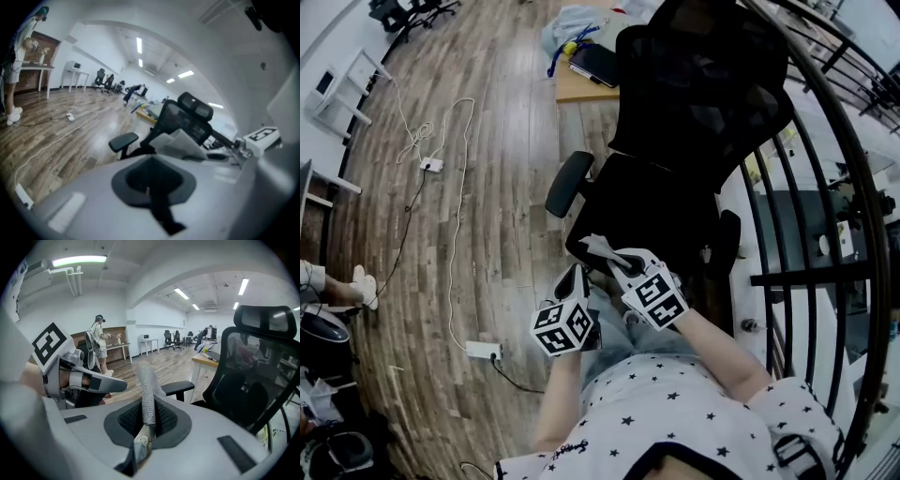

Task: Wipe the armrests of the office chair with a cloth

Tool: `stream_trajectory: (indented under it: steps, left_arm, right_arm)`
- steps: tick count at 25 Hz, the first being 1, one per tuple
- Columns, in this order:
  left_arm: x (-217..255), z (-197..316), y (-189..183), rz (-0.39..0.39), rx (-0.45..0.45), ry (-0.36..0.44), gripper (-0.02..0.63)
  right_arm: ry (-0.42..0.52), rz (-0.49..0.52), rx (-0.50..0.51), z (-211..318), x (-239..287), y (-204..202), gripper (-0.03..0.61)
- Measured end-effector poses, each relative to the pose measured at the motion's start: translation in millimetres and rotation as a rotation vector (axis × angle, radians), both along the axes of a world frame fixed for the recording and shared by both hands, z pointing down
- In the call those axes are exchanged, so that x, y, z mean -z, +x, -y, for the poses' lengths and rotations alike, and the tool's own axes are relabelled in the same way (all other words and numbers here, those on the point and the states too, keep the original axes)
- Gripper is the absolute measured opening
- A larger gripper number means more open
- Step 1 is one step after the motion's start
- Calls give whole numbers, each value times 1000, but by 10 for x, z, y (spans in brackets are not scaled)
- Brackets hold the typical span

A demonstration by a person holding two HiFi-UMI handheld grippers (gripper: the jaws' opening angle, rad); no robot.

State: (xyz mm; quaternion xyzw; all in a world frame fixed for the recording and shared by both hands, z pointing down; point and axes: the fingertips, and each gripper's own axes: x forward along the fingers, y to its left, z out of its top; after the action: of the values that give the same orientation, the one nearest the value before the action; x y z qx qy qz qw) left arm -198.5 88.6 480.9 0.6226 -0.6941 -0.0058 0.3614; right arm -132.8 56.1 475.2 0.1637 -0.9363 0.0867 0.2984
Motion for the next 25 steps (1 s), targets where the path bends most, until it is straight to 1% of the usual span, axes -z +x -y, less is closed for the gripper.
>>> stream_trajectory:
  steps: [7, 11, 17, 25]
  left_arm:
    - [197, -219, 185, 27, -11, 25, 8]
    - [267, -307, 284, 48, -9, 42, 8]
    - [328, -447, 419, 60, -9, 57, 8]
    - [350, -565, 512, 79, -10, 66, 8]
  right_arm:
    - [20, 63, -8, -227, 288, 232, 25]
    - [27, 85, 1, -335, 355, 359, 25]
    - [37, 115, 2, -474, 443, 510, 25]
    - [47, 146, -19, -550, 464, 681, 25]
